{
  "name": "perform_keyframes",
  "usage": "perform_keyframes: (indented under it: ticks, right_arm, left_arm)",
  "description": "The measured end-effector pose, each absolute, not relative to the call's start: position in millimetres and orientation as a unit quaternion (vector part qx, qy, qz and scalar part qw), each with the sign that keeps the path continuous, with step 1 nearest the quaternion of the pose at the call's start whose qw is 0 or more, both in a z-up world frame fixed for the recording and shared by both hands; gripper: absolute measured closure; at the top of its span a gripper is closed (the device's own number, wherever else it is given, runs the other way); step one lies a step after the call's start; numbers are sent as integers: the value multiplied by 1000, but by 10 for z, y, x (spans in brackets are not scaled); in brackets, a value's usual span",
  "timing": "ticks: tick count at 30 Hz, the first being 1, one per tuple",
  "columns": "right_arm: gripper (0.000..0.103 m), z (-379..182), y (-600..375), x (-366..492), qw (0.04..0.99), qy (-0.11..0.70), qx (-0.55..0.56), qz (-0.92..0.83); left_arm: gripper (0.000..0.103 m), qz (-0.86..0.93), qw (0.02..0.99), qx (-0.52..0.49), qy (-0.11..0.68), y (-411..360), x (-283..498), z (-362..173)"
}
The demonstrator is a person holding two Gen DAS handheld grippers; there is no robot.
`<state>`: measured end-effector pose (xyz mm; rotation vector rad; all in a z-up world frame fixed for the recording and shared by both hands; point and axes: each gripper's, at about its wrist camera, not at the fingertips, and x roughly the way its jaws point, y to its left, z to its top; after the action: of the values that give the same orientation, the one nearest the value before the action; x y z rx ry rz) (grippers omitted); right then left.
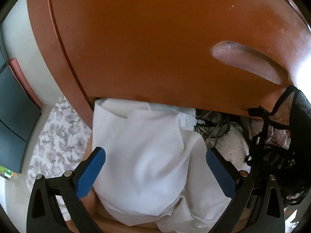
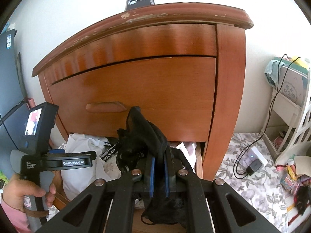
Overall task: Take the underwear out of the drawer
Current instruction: 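Close the left gripper on the white cloth while the right gripper holds the black garment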
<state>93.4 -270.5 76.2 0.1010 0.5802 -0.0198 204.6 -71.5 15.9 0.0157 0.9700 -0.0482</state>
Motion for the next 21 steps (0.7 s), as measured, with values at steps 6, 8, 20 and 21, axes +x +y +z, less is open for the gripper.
perform_keyframes:
  ticks: [6, 8, 20, 21]
  right_arm:
    - [95, 753, -2712, 934, 957, 287, 50, -13]
    - [95, 746, -2716, 937, 956, 289, 52, -15]
    - [95, 746, -2710, 931, 956, 290, 52, -15]
    - [95, 745, -2713, 930, 956, 290, 52, -15]
  left_arm:
    - [1, -27, 880, 11, 475, -763, 2181, 120]
    - [7, -23, 878, 18, 478, -777, 2216, 95]
    - [59, -31, 885, 6, 465, -653, 2231, 13]
    - [65, -31, 886, 2, 462, -639, 2233, 12]
